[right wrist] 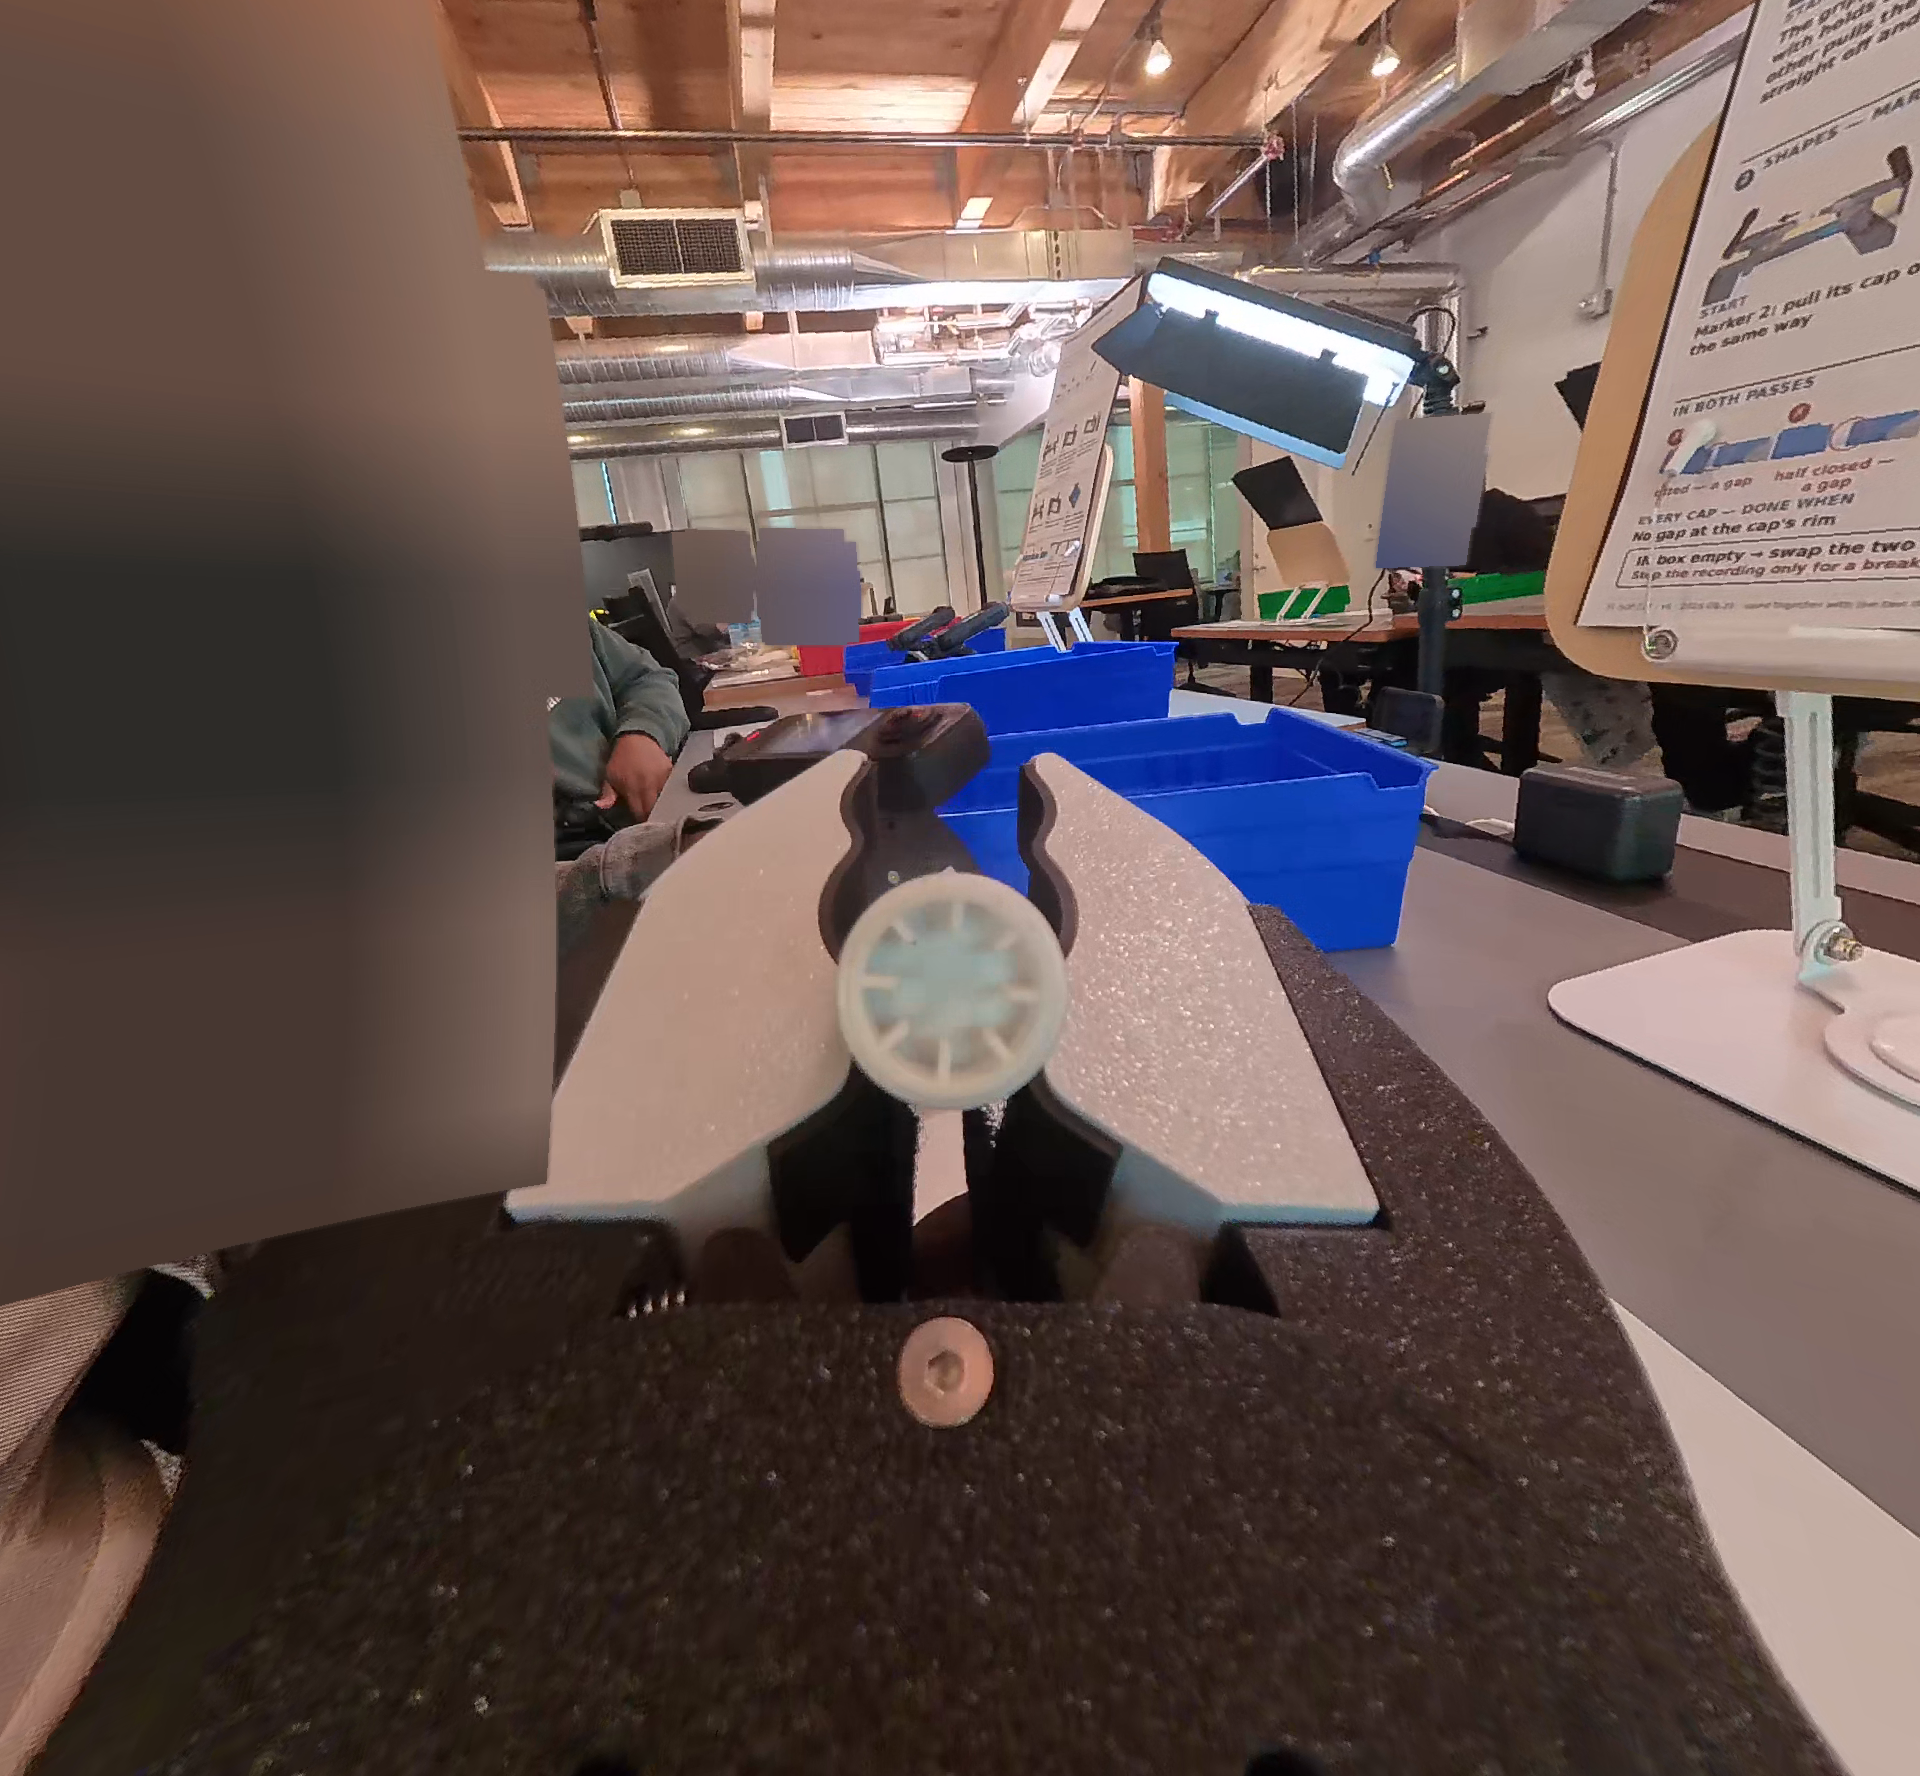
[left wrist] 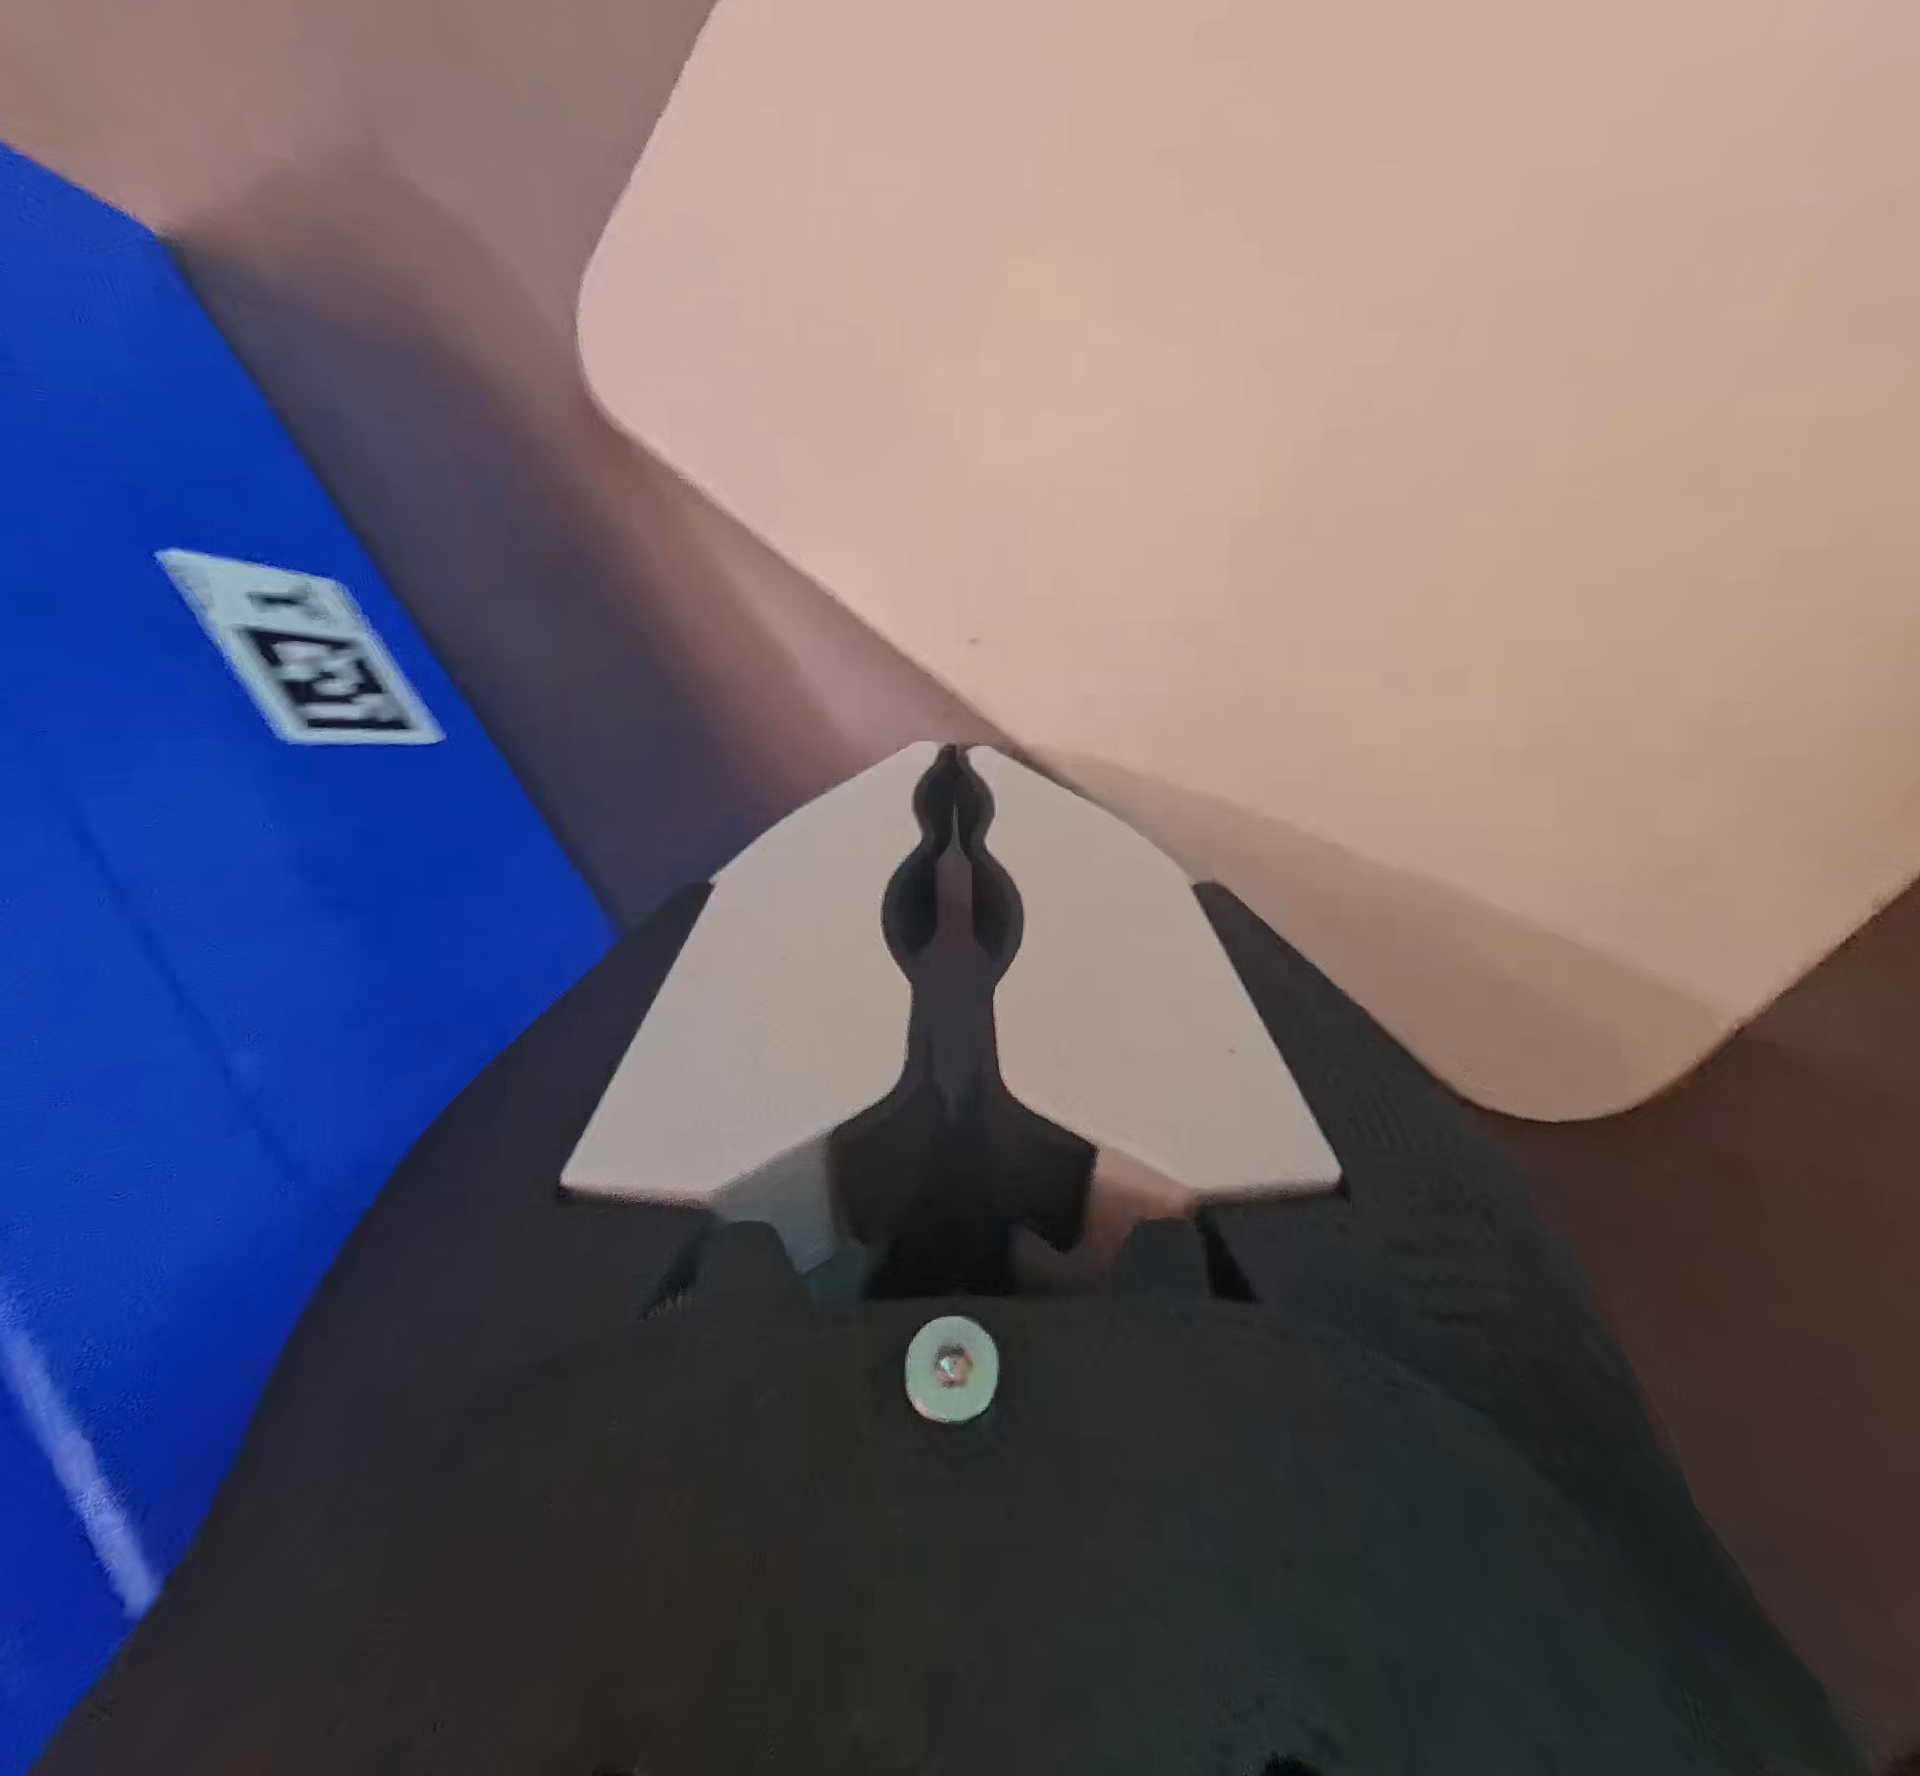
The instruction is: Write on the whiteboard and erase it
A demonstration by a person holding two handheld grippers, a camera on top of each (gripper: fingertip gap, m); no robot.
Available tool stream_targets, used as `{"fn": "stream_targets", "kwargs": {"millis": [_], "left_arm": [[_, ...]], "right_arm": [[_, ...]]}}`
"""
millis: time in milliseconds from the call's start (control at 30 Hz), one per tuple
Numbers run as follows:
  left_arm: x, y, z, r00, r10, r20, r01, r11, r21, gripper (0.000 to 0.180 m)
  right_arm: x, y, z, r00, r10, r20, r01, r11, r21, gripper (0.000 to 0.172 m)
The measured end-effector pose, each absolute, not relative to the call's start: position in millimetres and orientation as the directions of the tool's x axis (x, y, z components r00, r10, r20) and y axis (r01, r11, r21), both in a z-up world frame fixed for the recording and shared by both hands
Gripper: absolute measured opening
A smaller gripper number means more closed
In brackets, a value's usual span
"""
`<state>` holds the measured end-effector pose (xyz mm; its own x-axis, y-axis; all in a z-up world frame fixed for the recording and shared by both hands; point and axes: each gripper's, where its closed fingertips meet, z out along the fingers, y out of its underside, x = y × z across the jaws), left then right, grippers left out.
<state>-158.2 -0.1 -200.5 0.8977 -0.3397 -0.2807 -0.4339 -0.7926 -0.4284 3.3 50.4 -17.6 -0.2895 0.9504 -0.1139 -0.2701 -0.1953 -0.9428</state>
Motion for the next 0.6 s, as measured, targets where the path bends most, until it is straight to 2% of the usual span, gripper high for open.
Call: {"fn": "stream_targets", "kwargs": {"millis": [200,300,333,367,400,467,533,600], "left_arm": [[-112.2,-9.2,-200.0,0.932,-0.332,-0.145,-0.358,-0.779,-0.515,0.000],[-67.5,-15.5,-199.4,0.918,-0.395,-0.029,-0.339,-0.747,-0.572,0.000],[-61.2,-15.9,-198.2,0.917,-0.398,-0.038,-0.345,-0.739,-0.579,0.002],[-60.2,-10.3,-191.9,0.919,-0.386,-0.080,-0.350,-0.707,-0.615,0.013],[-56.0,-1.9,-177.9,0.918,-0.381,-0.110,-0.347,-0.638,-0.687,0.031],[-42.0,12.6,-139.1,0.908,-0.396,-0.138,-0.322,-0.446,-0.835,0.050],[-18.6,17.4,-103.4,0.865,-0.467,-0.182,-0.324,-0.244,-0.914,0.056],[4.2,17.0,-87.5,0.793,-0.537,-0.289,-0.406,-0.110,-0.907,0.056]], "right_arm": [[10.5,57.9,-26.0,-0.257,0.958,-0.126,-0.229,-0.187,-0.955,0.027],[12.2,60.5,-29.5,-0.271,0.945,-0.183,-0.220,-0.246,-0.944,0.026],[12.7,59.5,-30.3,-0.286,0.936,-0.204,-0.214,-0.270,-0.939,0.026],[13.9,57.4,-31.4,-0.298,0.928,-0.225,-0.205,-0.292,-0.934,0.026],[13.7,55.0,-32.5,-0.312,0.919,-0.240,-0.193,-0.308,-0.932,0.026],[12.2,47.8,-34.4,-0.329,0.904,-0.273,-0.155,-0.337,-0.929,0.026],[9.9,39.5,-35.8,-0.351,0.888,-0.298,-0.121,-0.358,-0.926,0.026],[6.5,29.1,-36.5,-0.379,0.869,-0.318,-0.085,-0.375,-0.923,0.026]]}}
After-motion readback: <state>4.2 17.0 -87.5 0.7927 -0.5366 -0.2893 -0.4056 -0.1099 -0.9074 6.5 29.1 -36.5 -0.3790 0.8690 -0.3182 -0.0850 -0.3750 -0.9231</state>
